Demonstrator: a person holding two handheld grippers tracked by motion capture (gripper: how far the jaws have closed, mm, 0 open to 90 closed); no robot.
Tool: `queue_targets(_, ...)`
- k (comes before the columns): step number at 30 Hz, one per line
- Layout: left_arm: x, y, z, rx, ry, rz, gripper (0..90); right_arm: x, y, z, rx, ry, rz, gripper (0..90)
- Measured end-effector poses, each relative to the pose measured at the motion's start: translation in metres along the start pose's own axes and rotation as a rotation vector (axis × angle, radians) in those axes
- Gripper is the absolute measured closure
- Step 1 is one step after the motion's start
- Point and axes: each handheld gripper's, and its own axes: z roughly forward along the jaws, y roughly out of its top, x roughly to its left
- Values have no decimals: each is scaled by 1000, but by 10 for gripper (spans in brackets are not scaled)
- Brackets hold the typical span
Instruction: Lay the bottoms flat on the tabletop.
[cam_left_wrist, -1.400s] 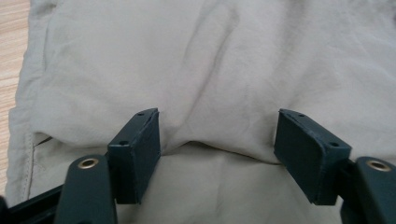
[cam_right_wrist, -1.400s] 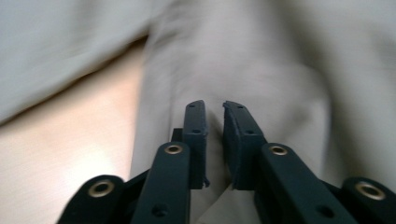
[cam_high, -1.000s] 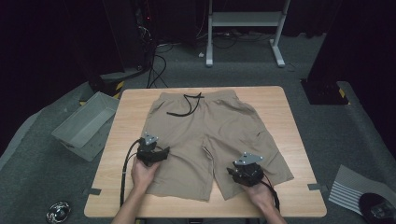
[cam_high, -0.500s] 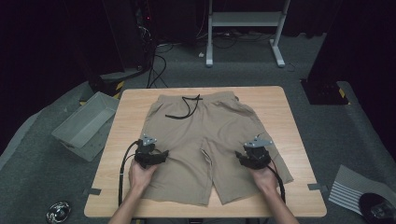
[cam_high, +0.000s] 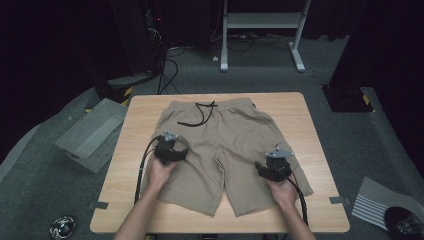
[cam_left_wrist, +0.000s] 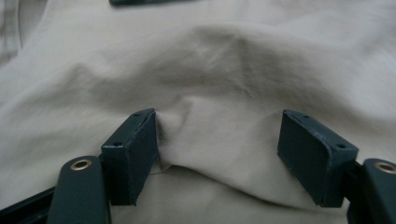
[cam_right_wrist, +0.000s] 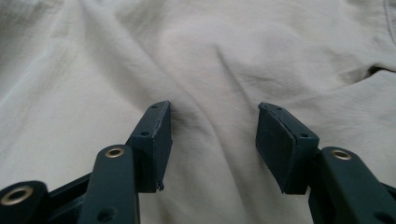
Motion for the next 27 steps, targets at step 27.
queue_targets(27, -7, -60, -75, 24, -42, -79, 280, 29, -3, -3, 5, 16, -21, 387)
